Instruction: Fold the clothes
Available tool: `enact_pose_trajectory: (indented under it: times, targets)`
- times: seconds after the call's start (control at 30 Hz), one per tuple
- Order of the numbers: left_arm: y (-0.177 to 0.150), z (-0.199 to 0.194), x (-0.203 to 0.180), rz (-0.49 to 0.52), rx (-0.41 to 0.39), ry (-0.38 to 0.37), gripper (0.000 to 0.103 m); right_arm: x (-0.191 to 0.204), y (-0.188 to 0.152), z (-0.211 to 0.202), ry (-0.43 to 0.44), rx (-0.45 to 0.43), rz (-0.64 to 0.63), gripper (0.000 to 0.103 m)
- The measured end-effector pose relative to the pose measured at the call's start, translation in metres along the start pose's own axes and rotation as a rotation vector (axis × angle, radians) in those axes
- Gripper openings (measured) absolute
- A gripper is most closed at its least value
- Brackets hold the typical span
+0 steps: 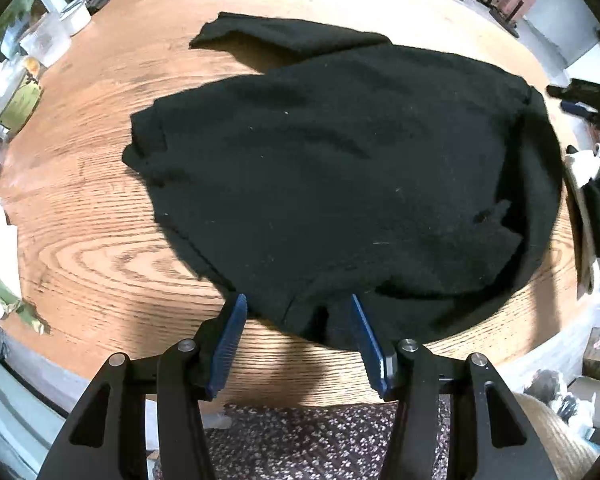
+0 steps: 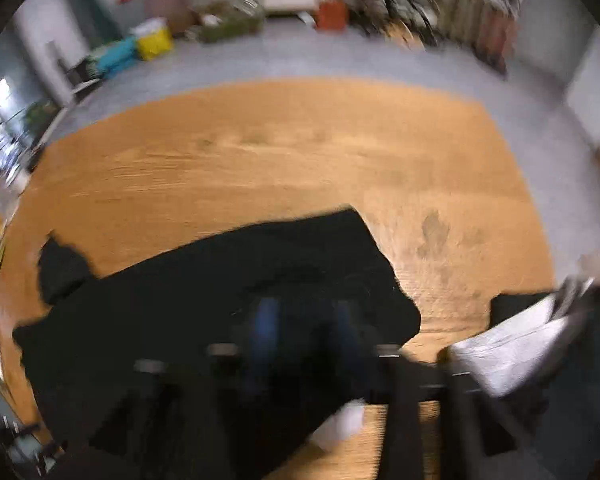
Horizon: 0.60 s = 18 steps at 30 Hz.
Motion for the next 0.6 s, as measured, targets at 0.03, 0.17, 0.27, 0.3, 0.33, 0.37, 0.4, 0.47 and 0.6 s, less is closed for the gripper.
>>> enact_pose_trajectory:
  times: [0.03, 0.17, 0.27, 0.3, 0.33, 0.37, 0.4, 0.47, 0.6]
  targets:
    - [-0.001, -0.002, -0.004, 0.025, -0.015, -0.020, 0.056, -0.005, 0.002, 0.007, 0.033, 0.020, 0.026, 0.047]
    - [-0.004, -0.009, -0.018, 0.126, -0.073, -0.101, 0.056, -0.021, -0.004, -0.005, 0.167, -0.006, 0.040, 0.061]
    - [-0.012, -0.017, -0.041, 0.269, -0.146, -0.148, 0.056, -0.035, -0.014, -0.024, 0.170, -0.054, -0.011, 0.067]
    - [-0.017, -0.016, -0.045, 0.333, -0.165, -0.136, 0.056, -0.039, -0.017, -0.028, 0.179, -0.061, -0.026, 0.070]
    - [-0.020, -0.014, -0.055, 0.404, -0.172, -0.114, 0.056, -0.043, -0.019, -0.031, 0.185, -0.064, -0.038, 0.072]
    - [-0.020, -0.009, -0.055, 0.452, -0.162, -0.114, 0.056, -0.046, -0.022, -0.032, 0.187, -0.059, -0.043, 0.073]
    - [-0.020, -0.004, -0.056, 0.500, -0.152, -0.115, 0.056, -0.049, -0.025, -0.032, 0.186, -0.053, -0.048, 0.073]
    - [-0.024, 0.007, -0.071, 0.552, -0.114, -0.153, 0.056, -0.059, -0.027, -0.030, 0.174, -0.048, -0.041, 0.073]
    - [-0.036, 0.040, -0.089, 0.640, -0.012, -0.088, 0.053, -0.078, -0.021, -0.027, 0.169, -0.046, 0.013, 0.073]
Point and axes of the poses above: each gripper's, at about its wrist camera, not at the fingertips, and z roughly the way its jaws point, x to its left, y to its top, the point moved 5 cm from there along z, roughly the way its jaws point, and after that the axes turned 6 degrees about z, right-handed, at the moved point
